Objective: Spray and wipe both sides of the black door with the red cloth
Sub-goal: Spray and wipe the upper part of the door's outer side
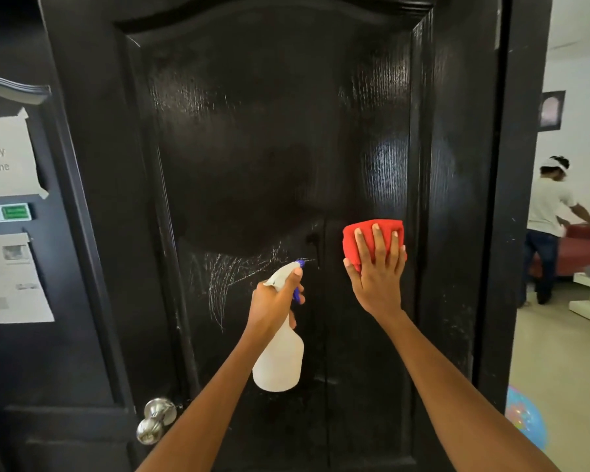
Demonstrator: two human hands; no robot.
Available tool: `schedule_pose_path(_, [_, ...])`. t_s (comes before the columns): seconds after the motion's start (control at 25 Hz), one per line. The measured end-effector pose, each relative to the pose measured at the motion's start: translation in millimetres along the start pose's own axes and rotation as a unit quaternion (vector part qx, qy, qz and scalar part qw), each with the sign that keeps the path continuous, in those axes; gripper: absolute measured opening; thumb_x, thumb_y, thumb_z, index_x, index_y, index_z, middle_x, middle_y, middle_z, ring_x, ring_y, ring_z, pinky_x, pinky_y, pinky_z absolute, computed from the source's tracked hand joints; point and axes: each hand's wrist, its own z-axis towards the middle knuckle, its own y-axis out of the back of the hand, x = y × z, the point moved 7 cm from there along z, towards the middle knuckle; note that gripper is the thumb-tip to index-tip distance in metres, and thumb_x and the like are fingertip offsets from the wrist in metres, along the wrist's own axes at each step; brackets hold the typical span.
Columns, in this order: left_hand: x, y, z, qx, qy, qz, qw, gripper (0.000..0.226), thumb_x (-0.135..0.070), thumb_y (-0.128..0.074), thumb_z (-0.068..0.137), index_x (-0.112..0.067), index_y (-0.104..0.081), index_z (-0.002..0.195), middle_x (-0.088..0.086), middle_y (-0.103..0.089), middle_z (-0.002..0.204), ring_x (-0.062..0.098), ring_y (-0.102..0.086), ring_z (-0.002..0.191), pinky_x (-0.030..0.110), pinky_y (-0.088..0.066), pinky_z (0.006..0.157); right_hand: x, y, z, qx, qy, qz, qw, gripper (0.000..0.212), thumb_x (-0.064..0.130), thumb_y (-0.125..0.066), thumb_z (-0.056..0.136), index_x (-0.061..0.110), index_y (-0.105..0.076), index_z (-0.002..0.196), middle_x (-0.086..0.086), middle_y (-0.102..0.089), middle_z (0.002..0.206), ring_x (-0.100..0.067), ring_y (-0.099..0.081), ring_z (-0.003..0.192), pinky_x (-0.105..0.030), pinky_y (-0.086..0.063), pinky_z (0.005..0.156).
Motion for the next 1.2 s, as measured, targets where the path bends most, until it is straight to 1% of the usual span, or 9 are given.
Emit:
schedule_pose_path(0.12, [27, 16, -8, -0.049, 0.059, 0.005, 0.997, 0.055, -0.058, -0.056, 0.095, -0.005, -0.068, 0.090, 0.007, -0.070, 0.076, 0.017, -0.058, 0.043, 0.025, -0.053, 0.052, 12, -7, -11, 0.006, -0.002, 0.023, 1.000, 0.071, 0.059, -0.036, 0.105, 0.028, -0.013, 0.164, -0.015, -0.016, 0.169, -0.045, -0.007, 0.156, -0.068, -0.012, 0.121])
schedule_pose_path(0.32, [68, 81, -26, -0.211, 0.092, -0.027, 0.973, 0.052, -0.061, -0.054, 0.095, -0.011, -0.068, 0.098, 0.001, -0.072, 0.079, 0.014, -0.059, 0.042, 0.025, -0.050, 0.048, 51, -25, -30, 0.006, -0.005, 0.051, 0.999, 0.069, 0.058, -0.036, 0.106, 0.028, -0.015, 0.164, -0.015, -0.016, 0.169, -0.047, -0.008, 0.155, -0.069, -0.010, 0.121])
schedule_pose_path(0.44, [80, 105, -34, -0.223, 0.104, -0.011, 0.969, 0.060, -0.063, -0.054, 0.094, -0.005, -0.068, 0.096, 0.003, -0.069, 0.070, 0.014, -0.059, 0.041, 0.025, -0.051, 0.049, 76, -32, -34, 0.008, -0.004, 0.060, 0.998, 0.069, 0.057, -0.039, 0.105, 0.028, -0.016, 0.164, -0.016, -0.018, 0.168, -0.048, -0.009, 0.154, -0.070, -0.010, 0.121])
schedule_pose_path(0.64, [80, 137, -43, -0.236, 0.072, -0.026, 0.969, 0.051, -0.059, -0.052, 0.096, -0.011, -0.070, 0.100, 0.003, -0.074, 0.087, 0.021, -0.061, 0.049, 0.023, -0.052, 0.049, 117, -40, -23, 0.019, -0.040, 0.093, 0.995, 0.068, 0.058, -0.038, 0.105, 0.027, -0.022, 0.163, -0.014, -0.016, 0.169, -0.047, -0.006, 0.155, -0.072, -0.009, 0.119])
schedule_pose_path(0.76, [73, 163, -47, -0.259, 0.049, -0.034, 0.964, 0.048, -0.056, -0.054, 0.096, -0.012, -0.069, 0.107, 0.004, -0.073, 0.088, 0.020, -0.059, 0.048, 0.022, -0.051, 0.046, 164, -40, 7, 0.009, -0.054, 0.126, 0.990, 0.068, 0.060, -0.038, 0.104, 0.028, -0.027, 0.162, -0.013, -0.019, 0.169, -0.047, -0.007, 0.154, -0.071, -0.005, 0.120])
schedule_pose_path(0.84, [69, 179, -51, -0.269, 0.037, -0.027, 0.962, 0.046, -0.055, -0.056, 0.095, -0.013, -0.068, 0.107, 0.006, -0.073, 0.085, 0.019, -0.058, 0.047, 0.023, -0.051, 0.046, 220, -44, 19, 0.017, 0.012, 0.129, 0.992, 0.068, 0.063, -0.039, 0.102, 0.030, -0.030, 0.161, -0.012, -0.023, 0.168, -0.048, -0.012, 0.154, -0.069, -0.004, 0.121])
schedule_pose_path(0.96, [63, 205, -59, -0.287, 0.016, -0.015, 0.958, 0.044, -0.055, -0.056, 0.096, -0.013, -0.070, 0.099, 0.005, -0.074, 0.084, 0.020, -0.057, 0.045, 0.022, -0.050, 0.046, 303, -65, 15, 0.079, 0.189, 0.123, 0.971, 0.070, 0.070, -0.038, 0.099, 0.036, -0.029, 0.160, -0.008, -0.020, 0.169, -0.044, -0.010, 0.155, -0.070, -0.008, 0.119])
schedule_pose_path(1.12, [68, 224, -68, -0.297, 0.013, 0.004, 0.955, 0.047, -0.055, -0.055, 0.095, -0.011, -0.070, 0.104, 0.005, -0.073, 0.085, 0.020, -0.057, 0.045, 0.017, -0.049, 0.045, 341, -98, -48, 0.163, 0.444, 0.062, 0.879, 0.051, 0.053, -0.054, 0.099, 0.035, -0.048, 0.146, -0.007, -0.026, 0.165, -0.041, -0.012, 0.155, -0.069, -0.005, 0.121])
schedule_pose_path(1.2, [73, 218, -69, -0.283, 0.026, 0.008, 0.959, 0.050, -0.056, -0.057, 0.094, -0.010, -0.068, 0.108, 0.006, -0.073, 0.083, 0.019, -0.058, 0.045, 0.018, -0.049, 0.044, 322, -103, -76, 0.184, 0.508, 0.045, 0.840, 0.047, 0.042, -0.061, 0.095, 0.035, -0.050, 0.141, -0.005, -0.030, 0.163, -0.040, -0.012, 0.156, -0.067, -0.002, 0.123])
